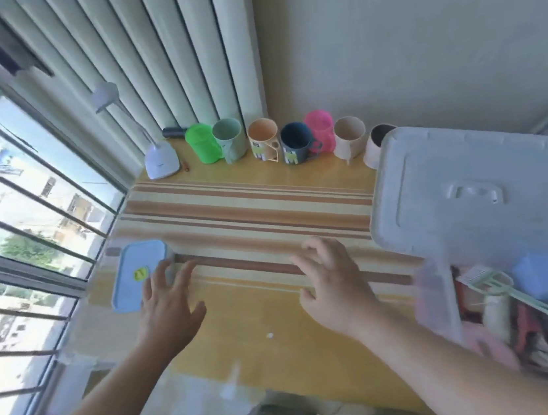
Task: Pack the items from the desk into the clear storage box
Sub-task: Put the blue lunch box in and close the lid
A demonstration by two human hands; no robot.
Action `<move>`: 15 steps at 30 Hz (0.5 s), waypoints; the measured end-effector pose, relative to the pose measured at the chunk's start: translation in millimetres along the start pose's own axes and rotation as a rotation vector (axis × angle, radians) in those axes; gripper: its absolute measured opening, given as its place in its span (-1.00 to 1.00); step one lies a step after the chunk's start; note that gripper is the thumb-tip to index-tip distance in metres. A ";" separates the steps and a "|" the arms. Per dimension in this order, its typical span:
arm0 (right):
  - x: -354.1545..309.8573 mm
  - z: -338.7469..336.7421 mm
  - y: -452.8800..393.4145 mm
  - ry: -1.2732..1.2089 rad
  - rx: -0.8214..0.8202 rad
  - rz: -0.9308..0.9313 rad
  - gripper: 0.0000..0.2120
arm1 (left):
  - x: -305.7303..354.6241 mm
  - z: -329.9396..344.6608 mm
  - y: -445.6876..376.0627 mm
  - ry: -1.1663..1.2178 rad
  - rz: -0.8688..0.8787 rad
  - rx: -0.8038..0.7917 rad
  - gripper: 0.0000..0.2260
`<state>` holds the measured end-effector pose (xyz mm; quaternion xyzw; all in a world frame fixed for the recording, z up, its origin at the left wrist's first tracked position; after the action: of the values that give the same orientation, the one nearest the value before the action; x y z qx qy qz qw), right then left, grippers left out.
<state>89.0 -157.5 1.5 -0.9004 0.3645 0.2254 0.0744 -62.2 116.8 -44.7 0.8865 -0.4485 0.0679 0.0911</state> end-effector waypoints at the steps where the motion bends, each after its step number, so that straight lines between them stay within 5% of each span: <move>1: -15.0 14.9 -12.3 -0.009 -0.069 0.020 -0.50 | -26.6 -1.8 -13.4 -0.002 -0.084 -0.024 -0.22; 7: -60.9 89.2 -53.8 0.029 -0.425 0.117 -0.40 | -123.4 23.0 -66.8 0.097 -0.510 -0.281 0.12; 12: -56.3 101.9 -59.7 0.036 -0.475 0.209 -0.39 | -124.9 45.0 -76.0 0.174 -0.555 -0.285 0.12; 15: -51.3 96.2 -58.9 0.037 -0.450 0.247 -0.42 | -106.8 50.4 -80.0 0.141 -0.391 -0.282 0.04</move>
<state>63.4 -54.2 -62.0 -0.8469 0.4139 0.2917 -0.1627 -58.5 235.7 -123.5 0.9281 -0.2660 0.0475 0.2562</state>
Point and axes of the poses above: each hand's wrist, its own y-axis away from the middle knuckle, its own z-axis out of the palm, x = y × z, the point moved 4 cm from there along -y, towards the middle knuckle, and after that the axes turned 2 degrees about x, right-handed, at the moved point
